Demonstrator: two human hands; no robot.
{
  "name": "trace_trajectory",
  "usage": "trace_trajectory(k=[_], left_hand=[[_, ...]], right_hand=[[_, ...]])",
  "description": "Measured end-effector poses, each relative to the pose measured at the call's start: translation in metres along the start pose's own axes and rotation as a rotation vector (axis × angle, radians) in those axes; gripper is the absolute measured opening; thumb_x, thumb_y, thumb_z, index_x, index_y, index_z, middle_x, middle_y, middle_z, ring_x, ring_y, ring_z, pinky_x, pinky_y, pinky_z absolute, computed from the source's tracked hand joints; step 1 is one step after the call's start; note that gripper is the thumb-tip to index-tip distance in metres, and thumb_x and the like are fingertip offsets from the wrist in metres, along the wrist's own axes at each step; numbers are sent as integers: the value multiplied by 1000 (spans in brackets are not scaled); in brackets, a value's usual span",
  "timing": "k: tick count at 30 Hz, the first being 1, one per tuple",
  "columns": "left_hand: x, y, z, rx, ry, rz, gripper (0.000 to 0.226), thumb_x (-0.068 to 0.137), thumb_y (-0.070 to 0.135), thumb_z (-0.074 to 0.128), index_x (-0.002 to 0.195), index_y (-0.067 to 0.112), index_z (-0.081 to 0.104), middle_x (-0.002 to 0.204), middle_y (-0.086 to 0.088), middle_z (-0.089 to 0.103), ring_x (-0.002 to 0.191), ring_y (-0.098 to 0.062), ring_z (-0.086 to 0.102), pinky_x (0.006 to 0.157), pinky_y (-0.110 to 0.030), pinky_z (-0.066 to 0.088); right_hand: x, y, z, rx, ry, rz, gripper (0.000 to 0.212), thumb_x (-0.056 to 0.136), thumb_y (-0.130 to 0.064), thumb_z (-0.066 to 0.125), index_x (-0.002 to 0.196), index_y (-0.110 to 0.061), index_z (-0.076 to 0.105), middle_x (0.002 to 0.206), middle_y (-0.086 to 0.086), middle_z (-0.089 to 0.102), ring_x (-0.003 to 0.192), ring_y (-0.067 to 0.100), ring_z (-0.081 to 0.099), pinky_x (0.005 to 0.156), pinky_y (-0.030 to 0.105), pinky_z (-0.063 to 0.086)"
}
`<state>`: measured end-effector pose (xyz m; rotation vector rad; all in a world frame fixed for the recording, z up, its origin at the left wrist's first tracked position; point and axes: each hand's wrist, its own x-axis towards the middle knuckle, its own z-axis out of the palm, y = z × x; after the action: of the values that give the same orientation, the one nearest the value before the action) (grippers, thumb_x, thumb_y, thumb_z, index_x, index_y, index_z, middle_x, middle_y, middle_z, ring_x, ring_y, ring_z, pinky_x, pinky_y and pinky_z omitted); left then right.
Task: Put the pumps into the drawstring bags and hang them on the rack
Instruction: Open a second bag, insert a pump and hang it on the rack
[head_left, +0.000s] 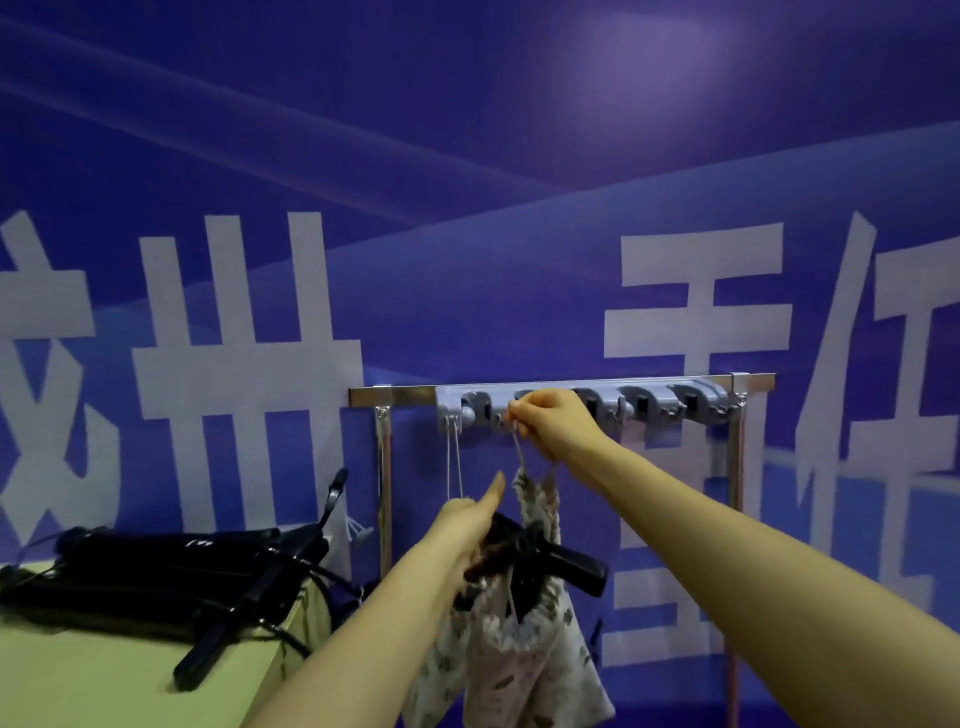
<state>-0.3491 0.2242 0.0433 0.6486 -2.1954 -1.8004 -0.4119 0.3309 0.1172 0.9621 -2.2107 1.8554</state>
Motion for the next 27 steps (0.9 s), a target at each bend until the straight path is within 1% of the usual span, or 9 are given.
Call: trace_trajectory(k=[4,7,10,14,16,19,21,23,27], left_hand=[[41,-5,-3,185,30,123,54,86,60,46,55,18,32,57,-2,33,49,-15,36,49,-25,30],[62,0,-3,271,21,174,58,84,66,42,53,17,33,60,-6,37,55,-18,40,55,-28,30],[79,3,1,335,4,201,57,83,67,42,57,17,40,70,-9,44,65,-19,43,59,-31,31],[96,0,7,339,-19,232,57,81,69,43,57,18,40,74,-10,44,70,-18,42,66,-29,32],[101,-4,9,306,-17,226,57,80,68,47,53,19,36,70,-11,41,68,-19,41,65,-29,32],[107,-13,14,314,13,221,58,78,69,50,50,21,32,59,-6,35,64,-20,39,65,-29,31],[110,-19,15,333,21,205,59,77,70,50,49,22,32,51,-1,32,58,-20,39,63,-29,32],[110,-26,15,345,21,198,59,79,68,50,48,22,31,47,2,31,48,-17,38,55,-27,34],[106,-41,15,350,17,226,55,86,58,50,52,20,28,49,1,27,37,-11,32,30,-12,26]], right_hand=[[29,15,3,-124,6,-26,28,93,-11,51,71,0,63,49,0,45,27,2,33,34,13,26],[51,24,6,-186,44,-66,26,93,-10,51,74,0,65,50,-1,48,33,0,40,36,8,27],[68,34,9,-259,77,-96,28,94,-16,51,74,-5,66,54,1,53,48,7,47,38,8,32],[83,52,12,-309,151,-104,32,95,-21,51,78,0,68,61,7,58,54,13,49,47,15,37],[86,59,13,-314,177,-100,33,94,-20,51,76,3,67,65,11,61,57,17,51,58,28,41],[88,69,14,-344,190,-113,35,93,-16,51,62,-1,61,62,14,61,50,14,46,58,26,37],[85,77,15,-341,172,-106,39,93,-15,50,55,-9,54,54,5,56,44,7,45,50,20,37],[81,85,16,-324,152,-82,37,95,-16,48,59,-11,53,53,-2,54,44,7,47,43,9,34],[73,101,21,-265,130,-28,29,96,-16,46,70,-9,57,58,-2,59,50,9,48,50,18,40]])
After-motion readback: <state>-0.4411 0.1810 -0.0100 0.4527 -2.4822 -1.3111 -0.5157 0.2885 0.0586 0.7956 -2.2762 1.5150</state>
